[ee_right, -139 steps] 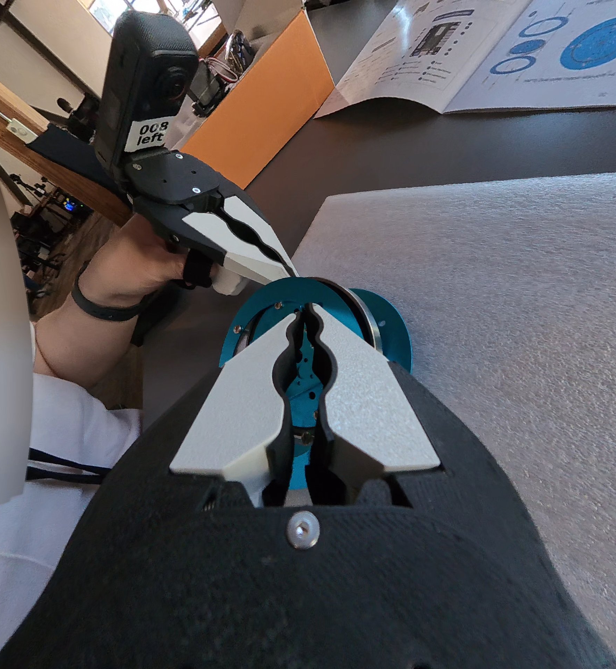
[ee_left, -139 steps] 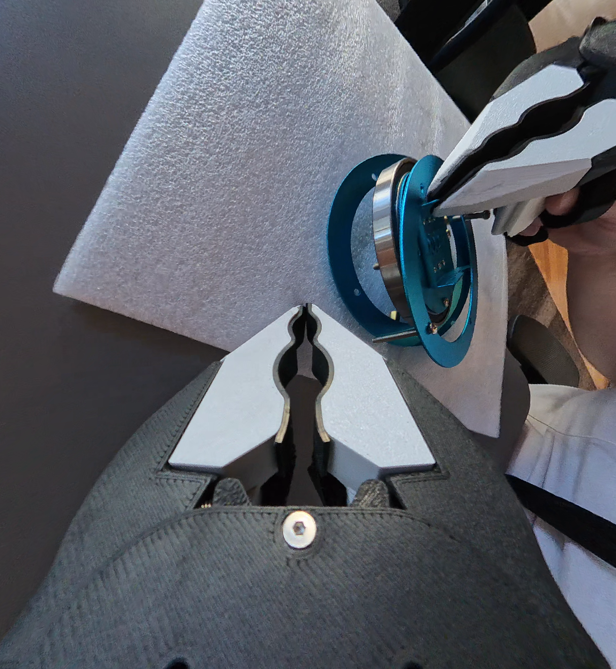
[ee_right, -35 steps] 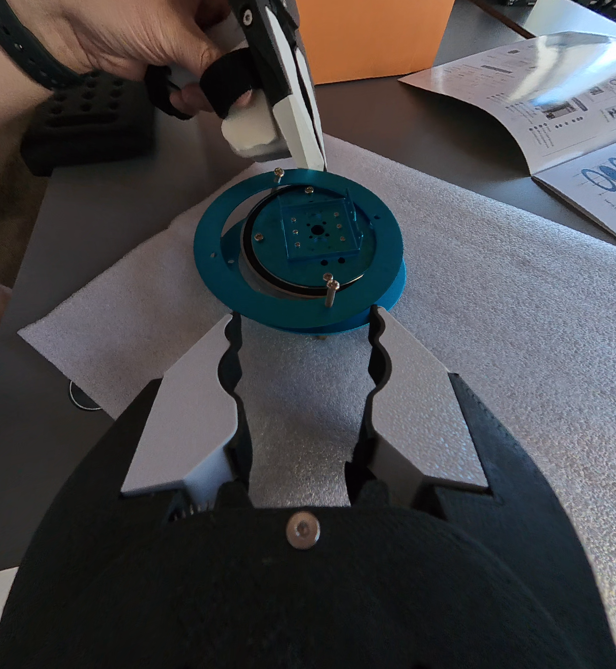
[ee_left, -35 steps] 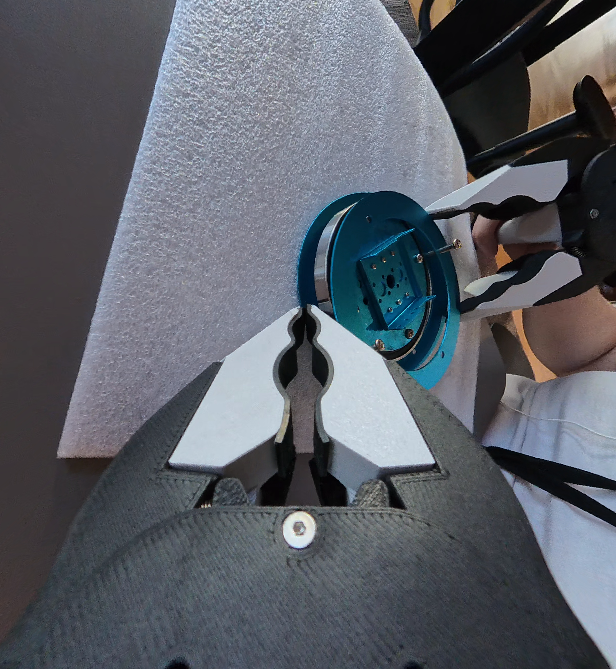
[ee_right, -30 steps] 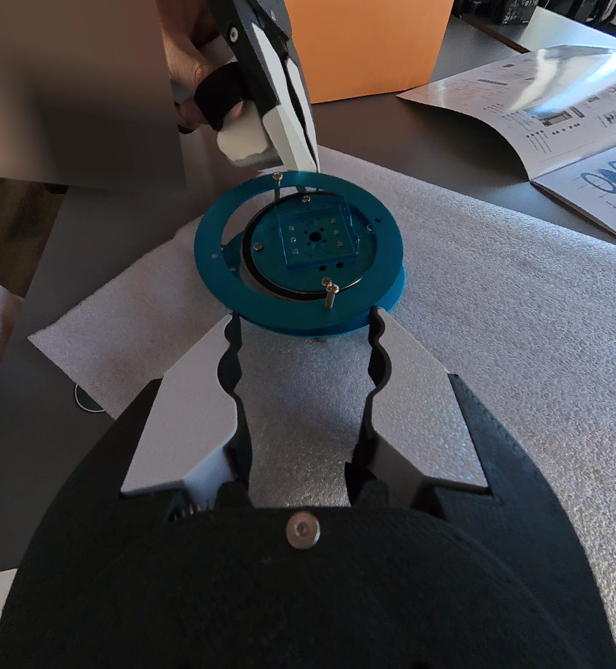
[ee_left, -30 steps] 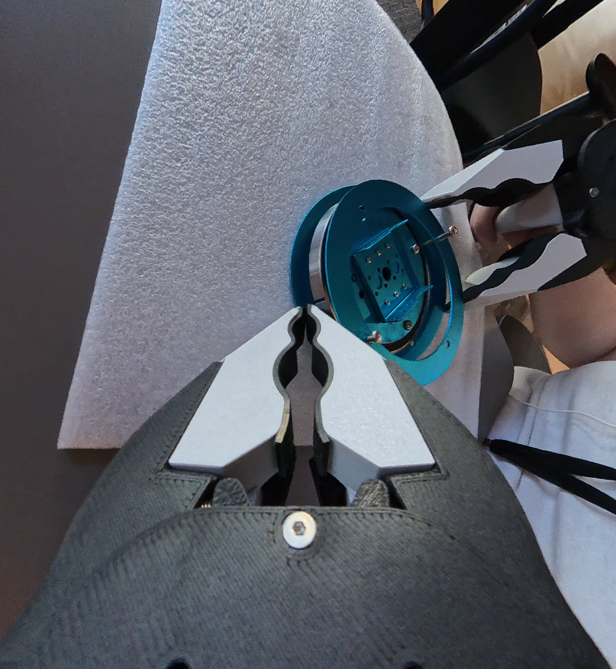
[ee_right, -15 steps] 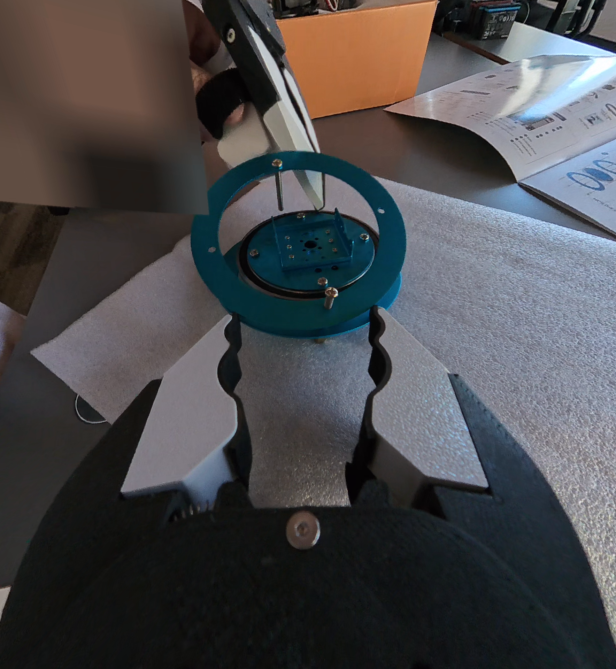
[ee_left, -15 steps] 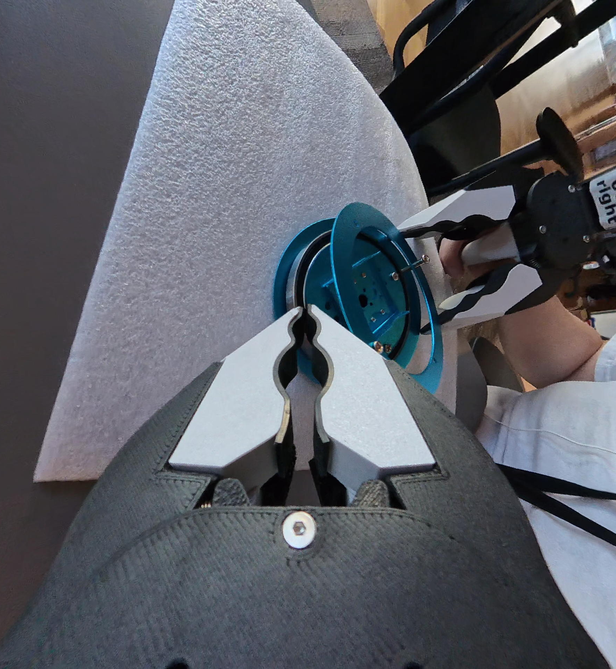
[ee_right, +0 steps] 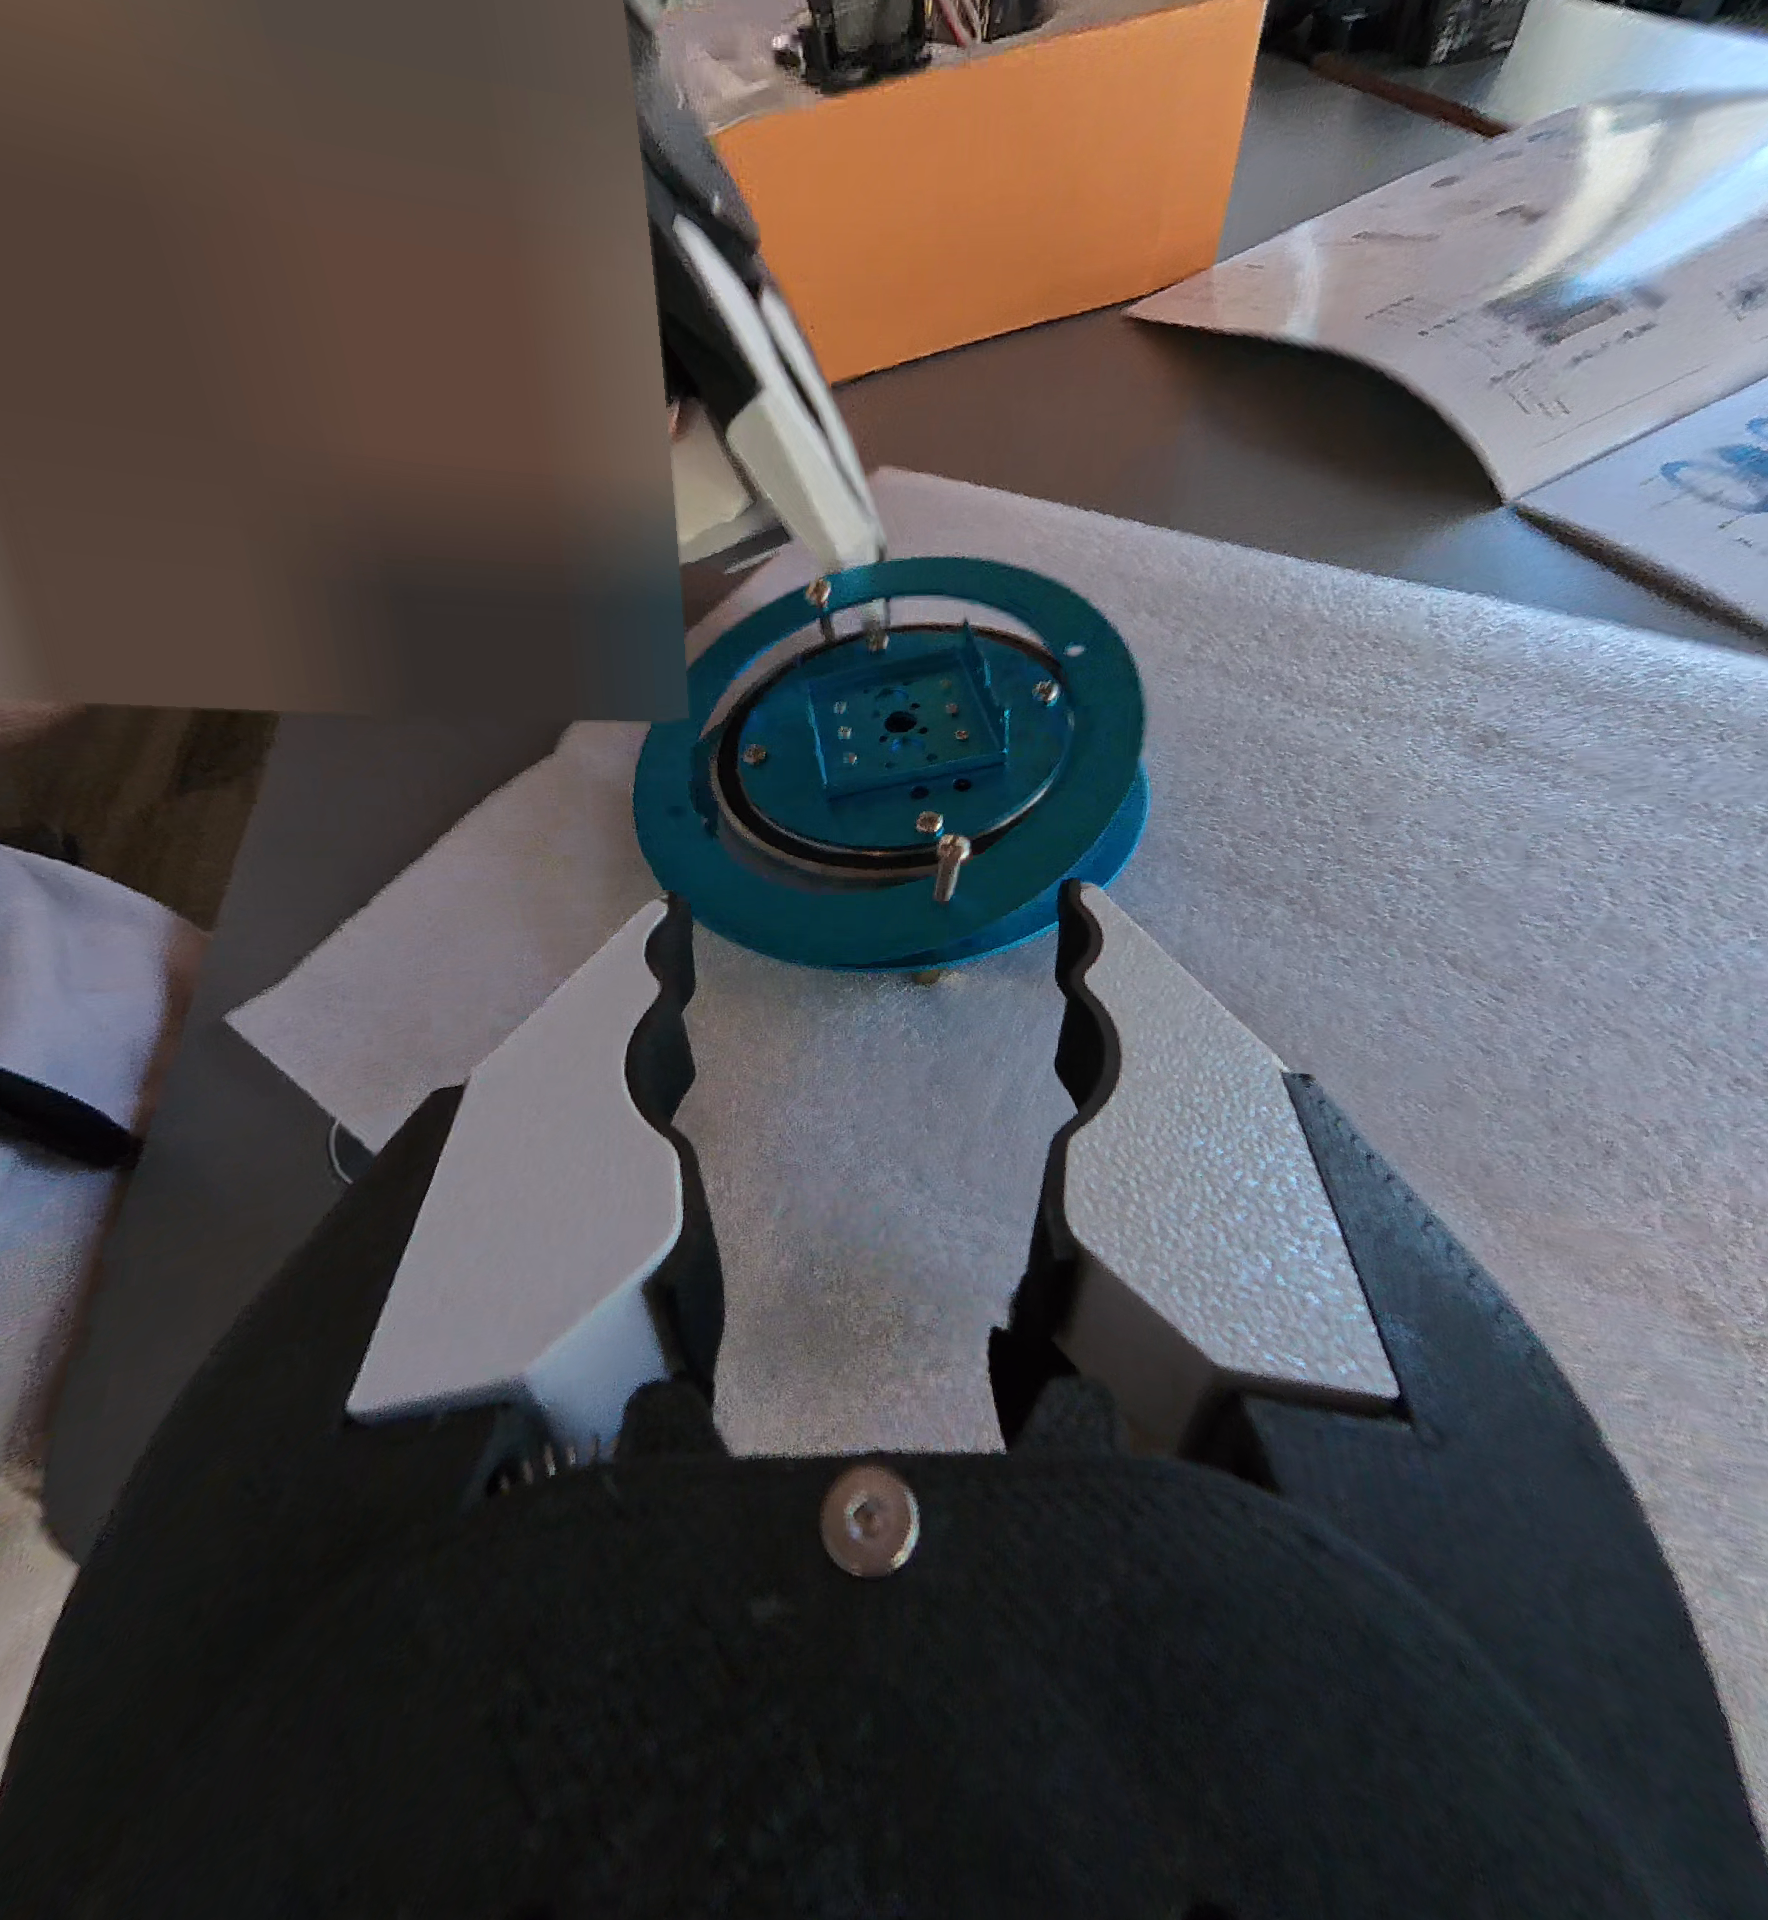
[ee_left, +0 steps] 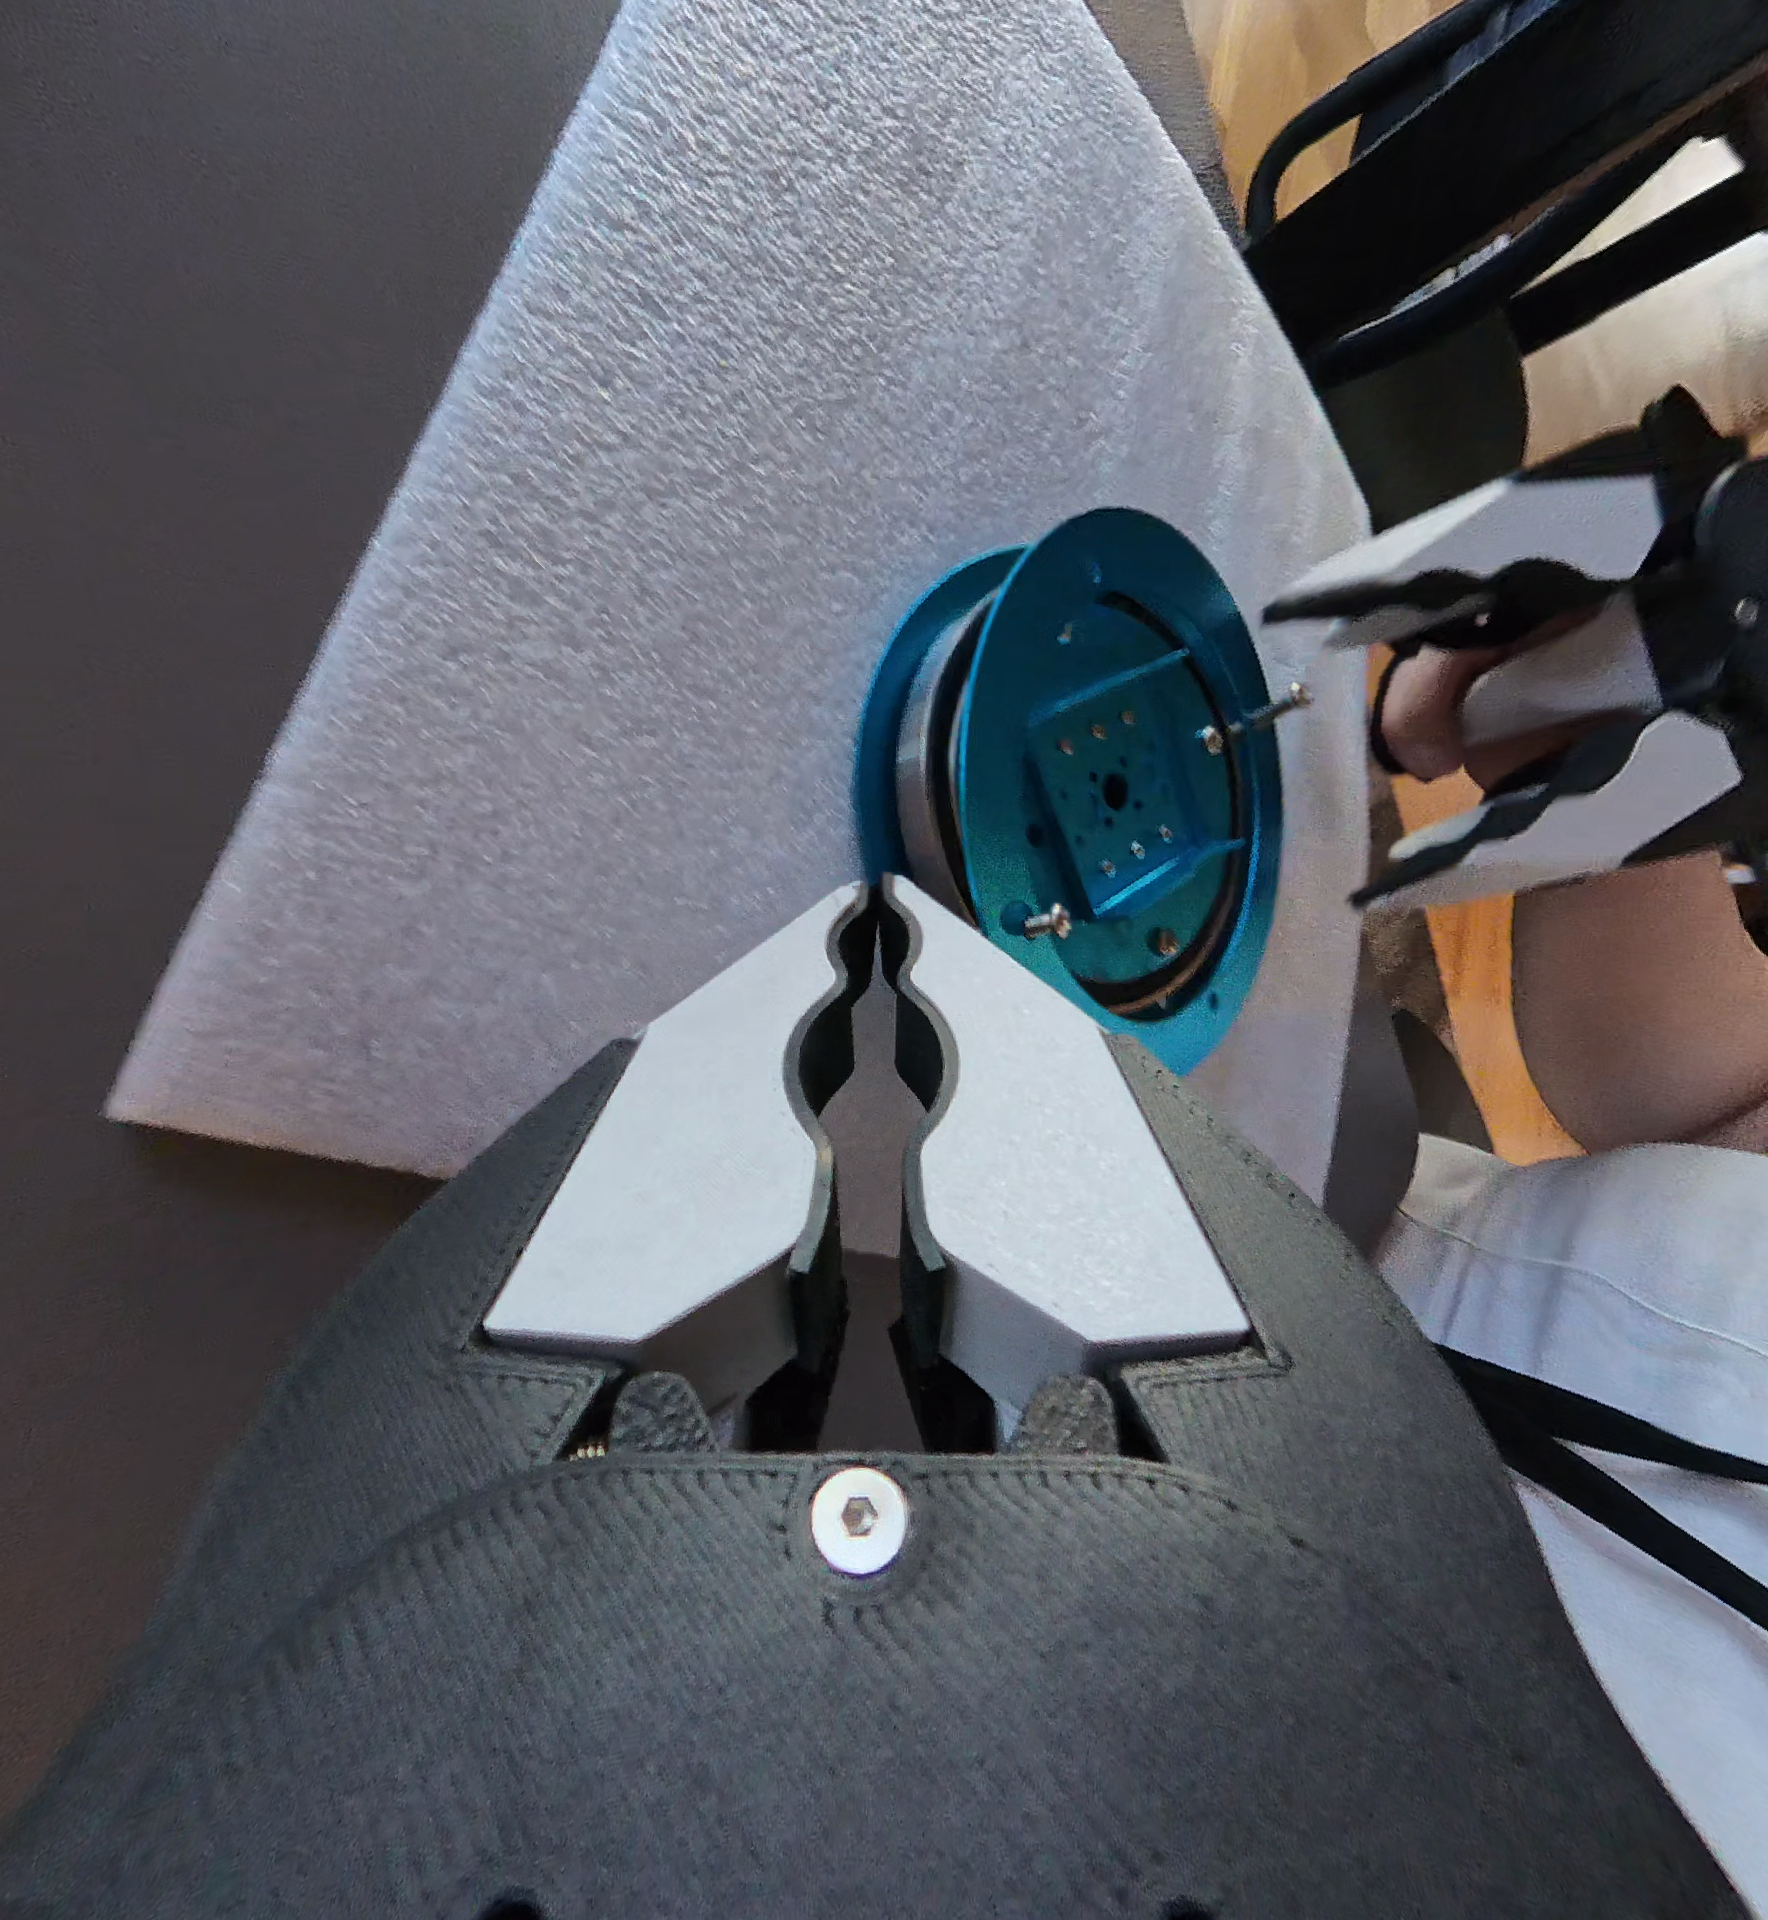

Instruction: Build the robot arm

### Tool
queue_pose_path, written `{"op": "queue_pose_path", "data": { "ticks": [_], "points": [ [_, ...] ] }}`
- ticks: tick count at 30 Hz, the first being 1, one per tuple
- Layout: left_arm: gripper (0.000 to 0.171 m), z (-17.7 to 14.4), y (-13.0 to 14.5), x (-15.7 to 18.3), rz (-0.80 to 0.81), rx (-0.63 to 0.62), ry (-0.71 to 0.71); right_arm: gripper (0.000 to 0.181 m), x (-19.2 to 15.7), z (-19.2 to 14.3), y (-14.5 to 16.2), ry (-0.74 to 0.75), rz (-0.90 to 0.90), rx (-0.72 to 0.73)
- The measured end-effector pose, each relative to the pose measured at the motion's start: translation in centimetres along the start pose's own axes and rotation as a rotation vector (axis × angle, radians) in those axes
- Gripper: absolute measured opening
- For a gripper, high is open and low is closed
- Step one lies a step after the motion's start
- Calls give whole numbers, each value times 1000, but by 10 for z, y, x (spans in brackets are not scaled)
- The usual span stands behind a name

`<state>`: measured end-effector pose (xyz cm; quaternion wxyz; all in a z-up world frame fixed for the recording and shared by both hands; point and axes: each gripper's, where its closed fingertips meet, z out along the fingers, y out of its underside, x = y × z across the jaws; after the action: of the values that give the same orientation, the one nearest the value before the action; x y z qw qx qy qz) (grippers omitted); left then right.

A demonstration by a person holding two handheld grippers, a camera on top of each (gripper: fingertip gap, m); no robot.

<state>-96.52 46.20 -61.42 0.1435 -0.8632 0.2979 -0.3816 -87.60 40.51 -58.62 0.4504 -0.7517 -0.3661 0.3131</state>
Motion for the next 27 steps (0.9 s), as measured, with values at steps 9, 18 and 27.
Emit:
{"op": "queue_pose_path", "data": {
  "ticks": [9,18,27],
  "points": [
    [0,-8,21,4,30,22,17,24,-19,36,-61,-75,-341,-221],
    [0,-7,22,6,21,30,86,12,-20,90,-32,-260,-535,-490],
    [0,-6,23,9,-2,21,149,4,-23,93,-34,-303,-393,-470]
  ]
}}
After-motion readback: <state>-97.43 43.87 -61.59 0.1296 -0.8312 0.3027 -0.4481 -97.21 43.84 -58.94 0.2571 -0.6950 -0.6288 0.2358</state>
